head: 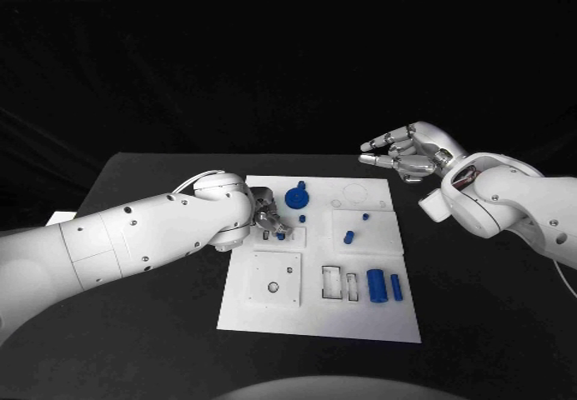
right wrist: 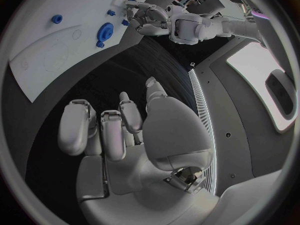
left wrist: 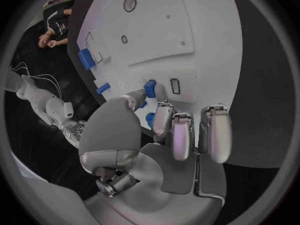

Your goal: Assemble the parts on the task board

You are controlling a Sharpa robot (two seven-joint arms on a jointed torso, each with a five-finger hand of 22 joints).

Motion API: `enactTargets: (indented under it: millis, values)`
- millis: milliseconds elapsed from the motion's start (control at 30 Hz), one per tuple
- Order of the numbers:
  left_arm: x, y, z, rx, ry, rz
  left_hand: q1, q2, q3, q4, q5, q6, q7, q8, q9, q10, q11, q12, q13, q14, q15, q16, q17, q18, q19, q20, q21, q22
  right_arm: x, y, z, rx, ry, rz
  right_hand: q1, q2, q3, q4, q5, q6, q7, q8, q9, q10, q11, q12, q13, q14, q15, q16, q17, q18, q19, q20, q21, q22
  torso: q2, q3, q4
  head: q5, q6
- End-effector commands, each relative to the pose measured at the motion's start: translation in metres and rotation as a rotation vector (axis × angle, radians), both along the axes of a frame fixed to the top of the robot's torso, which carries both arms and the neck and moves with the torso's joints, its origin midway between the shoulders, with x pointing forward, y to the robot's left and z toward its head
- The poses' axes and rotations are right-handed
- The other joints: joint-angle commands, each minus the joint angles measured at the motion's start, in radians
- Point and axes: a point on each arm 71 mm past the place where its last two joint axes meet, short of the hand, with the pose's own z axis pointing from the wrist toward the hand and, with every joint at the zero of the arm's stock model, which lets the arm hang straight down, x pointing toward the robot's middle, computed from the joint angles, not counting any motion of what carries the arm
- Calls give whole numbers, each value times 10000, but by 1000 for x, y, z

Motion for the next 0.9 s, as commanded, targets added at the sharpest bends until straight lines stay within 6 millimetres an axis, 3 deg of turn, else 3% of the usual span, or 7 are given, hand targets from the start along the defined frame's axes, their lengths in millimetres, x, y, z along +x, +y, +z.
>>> enactTargets:
  millis: [33, 400, 700, 800, 900]
  values:
    - [-2, 1, -3, 123, 230, -68, -159, 26, -462, 102, -7, 108, 12, 6, 20, 94, 3, 71, 34, 1073, -65, 30, 2631, -65, 651, -66, 39, 1456, 0, 1, -1, -29, 71, 145, -116, -2, -41, -1, 24, 11, -33, 55, 15, -66, 1, -63, 171, 694, -11, -51, 1163, 134, -80, -23, -35, -9, -6, -3, 5, -10, -1]
    - [-1, 5, -1, -106, 62, 185, -684, 756, -3773, 169, -36, 156, -41, 85, 103, 148, -38, 104, 100, 1073, -107, 30, 2631, -82, 682, -107, 80, 1564, 0, 1, -1, -35, 70, 130, -136, -1, -63, 6, 4, 5, -31, 53, 14, -88, 3, -96, 147, 681, -11, -87, 1118, 146, -102, -22, -74, -72, 1, -11, -1, -21, 11]
    - [-1, 13, 12, -1322, 495, 771, -589, 757, -4475, 166, -15, -92, 36, 32, 110, -79, 22, -188, -232, 1073, -65, 30, 2631, -25, 591, -82, -89, 1306, 1, 0, -2, -41, 80, 99, -148, 1, -77, 11, -10, 4, -30, 52, 13, -94, 4, -103, 141, 675, -10, -106, 1095, 151, -114, -22, -95, -104, -8, 2, -9, -44, 50]
    - [-1, 19, 18, -1767, 1061, 858, -322, 757, -4607, 159, -9, -442, 179, -192, -10, -328, 140, -458, -538, 1073, 22, 30, 2631, 28, 494, -12, -260, 1050, 1, -1, -4, -35, 104, 84, -148, 1, -77, 11, -10, 4, -30, 52, 13, -94, 4, -103, 141, 675, -10, -106, 1095, 151, -114, -22, -95, -104, -5, -2, 4, -107, 67]
    - [4, 26, 28, -1923, 1528, 796, 118, 876, -4570, 162, -32, -1029, 447, -711, -356, -689, 362, -844, -983, 1073, 196, 30, 2631, 62, 423, 123, -383, 877, 2, -2, -5, -32, 134, 62, -148, 1, -77, 11, -10, 4, -30, 52, 13, -94, 4, -103, 141, 675, -10, -106, 1095, 151, -114, -22, -95, -104, -1, -12, 25, -127, 90]
